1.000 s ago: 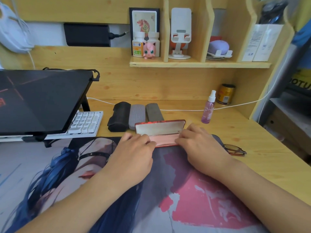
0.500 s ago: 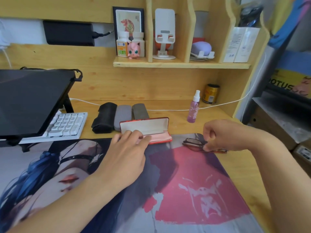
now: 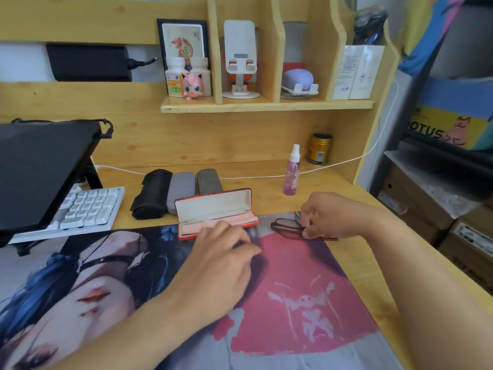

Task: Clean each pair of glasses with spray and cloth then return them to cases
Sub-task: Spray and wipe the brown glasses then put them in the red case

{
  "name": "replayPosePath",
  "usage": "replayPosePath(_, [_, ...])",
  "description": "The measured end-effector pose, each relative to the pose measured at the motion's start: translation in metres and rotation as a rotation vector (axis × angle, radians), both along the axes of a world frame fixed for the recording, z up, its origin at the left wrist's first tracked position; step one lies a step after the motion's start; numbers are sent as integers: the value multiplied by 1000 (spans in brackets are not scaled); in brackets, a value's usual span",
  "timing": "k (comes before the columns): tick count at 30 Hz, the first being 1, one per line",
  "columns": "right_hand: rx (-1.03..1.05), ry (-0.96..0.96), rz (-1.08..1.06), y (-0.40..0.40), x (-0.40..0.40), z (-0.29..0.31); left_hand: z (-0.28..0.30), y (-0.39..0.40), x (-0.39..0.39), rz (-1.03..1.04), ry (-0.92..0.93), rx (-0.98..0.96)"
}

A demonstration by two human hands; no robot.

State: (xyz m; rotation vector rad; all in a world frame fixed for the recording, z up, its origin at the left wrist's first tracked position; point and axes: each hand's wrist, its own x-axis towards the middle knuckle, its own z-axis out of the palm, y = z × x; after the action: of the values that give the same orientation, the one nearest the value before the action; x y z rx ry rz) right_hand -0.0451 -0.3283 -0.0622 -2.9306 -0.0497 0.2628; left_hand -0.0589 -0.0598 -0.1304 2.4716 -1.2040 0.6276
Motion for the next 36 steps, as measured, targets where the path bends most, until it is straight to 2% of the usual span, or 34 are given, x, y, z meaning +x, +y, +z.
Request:
replayPosePath(3, [27,33,33,3,-1,-4,-4,-15,-5,-54,136,-14])
replayPosePath(11, [78,3,85,8,-3,-3,-1,11,6,54,259,-70])
replayPosePath(13, [267,-56,72,8,-7,5,6,12,6,82,391,-199])
replayPosePath(16, [716,-142,62,23,-13,12,18,6,2,117,668,-487])
replayPosePath(19, [1126,-120,27,55,-14,3,24,-2,-6,133,957,-772])
replayPosePath(21, [1291,-96,-5,74,-11,-7,28,-4,-8,165,1028,-947])
replayPosePath(23, [1360,-115,-48,86,-6,-14,34,2,-8,216,939,-1033])
replayPosePath(24, [1393,-123,-75,89,-5,-15,37,7,-9,243,820,-979])
replayPosePath(26, [1436,-114,-118,89,-4,-15,42,22,-8,228,584,-632])
replayPosePath(29, [1460,-58,-166,84,-5,-13,47,42,-6,183,640,69])
replayPosePath(30, [1459,-45,-185,82,-6,-12,46,45,-4,188,615,221])
replayPosePath(31, [1453,-32,-196,81,-6,-12,44,46,-2,195,561,294])
replayPosePath(33, [1436,-1,-188,81,-8,-12,41,45,2,194,517,253])
replayPosePath(36, [1381,28,-156,81,-8,-15,44,50,11,137,715,91])
